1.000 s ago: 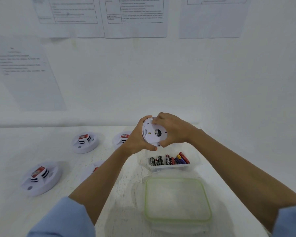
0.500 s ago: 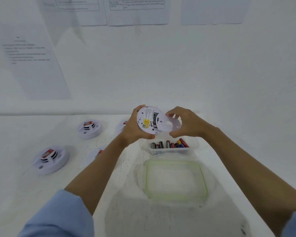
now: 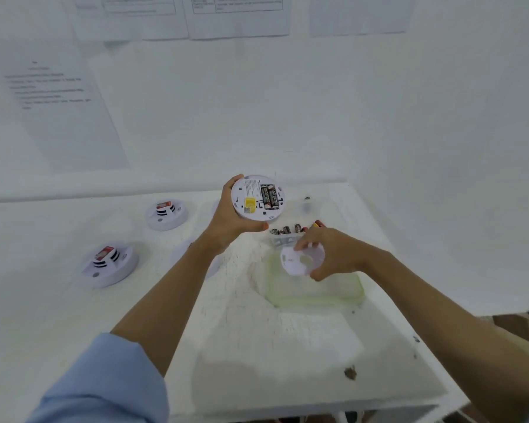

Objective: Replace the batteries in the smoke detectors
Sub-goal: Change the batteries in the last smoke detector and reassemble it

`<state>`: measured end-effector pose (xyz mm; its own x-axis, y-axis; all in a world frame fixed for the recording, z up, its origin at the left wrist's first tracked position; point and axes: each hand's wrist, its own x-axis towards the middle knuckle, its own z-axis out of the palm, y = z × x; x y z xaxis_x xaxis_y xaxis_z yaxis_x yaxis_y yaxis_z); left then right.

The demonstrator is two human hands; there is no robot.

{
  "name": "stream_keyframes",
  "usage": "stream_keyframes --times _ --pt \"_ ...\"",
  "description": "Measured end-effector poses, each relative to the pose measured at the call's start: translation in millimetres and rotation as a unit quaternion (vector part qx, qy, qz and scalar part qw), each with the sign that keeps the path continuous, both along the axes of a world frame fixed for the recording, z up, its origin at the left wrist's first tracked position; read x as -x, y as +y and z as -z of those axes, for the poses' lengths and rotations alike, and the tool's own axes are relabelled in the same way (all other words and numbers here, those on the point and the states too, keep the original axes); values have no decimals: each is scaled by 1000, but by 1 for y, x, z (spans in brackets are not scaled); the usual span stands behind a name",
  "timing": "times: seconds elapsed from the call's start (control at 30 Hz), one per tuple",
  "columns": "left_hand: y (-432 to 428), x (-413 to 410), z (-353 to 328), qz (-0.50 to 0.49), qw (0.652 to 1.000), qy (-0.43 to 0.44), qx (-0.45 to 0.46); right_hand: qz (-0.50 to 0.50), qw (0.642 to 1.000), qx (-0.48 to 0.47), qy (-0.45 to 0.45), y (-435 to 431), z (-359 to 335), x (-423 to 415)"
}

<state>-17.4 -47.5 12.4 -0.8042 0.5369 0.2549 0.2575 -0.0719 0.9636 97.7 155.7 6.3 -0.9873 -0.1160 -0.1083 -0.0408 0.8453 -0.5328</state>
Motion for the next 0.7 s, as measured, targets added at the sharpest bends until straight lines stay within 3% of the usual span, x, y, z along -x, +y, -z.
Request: stream_keyframes --times 0.13,0.2,0.33,0.47,0.7 --pt "-5 -9 2 18 1000 -4 -5 17 999 -24 -26 -2 8 -6" --pt "-5 -11 3 20 1000 1 -6 40 998 40 37 -1 1 -5" --pt "4 -11 1 15 1000 8 -2 102 961 184 178 -6 -26 15" --pt "12 2 -4 8 1000 16 7 111 954 201 191 -1 -43 41" --pt "38 30 -13 53 998 26 22 23 969 188 160 25 -54 87"
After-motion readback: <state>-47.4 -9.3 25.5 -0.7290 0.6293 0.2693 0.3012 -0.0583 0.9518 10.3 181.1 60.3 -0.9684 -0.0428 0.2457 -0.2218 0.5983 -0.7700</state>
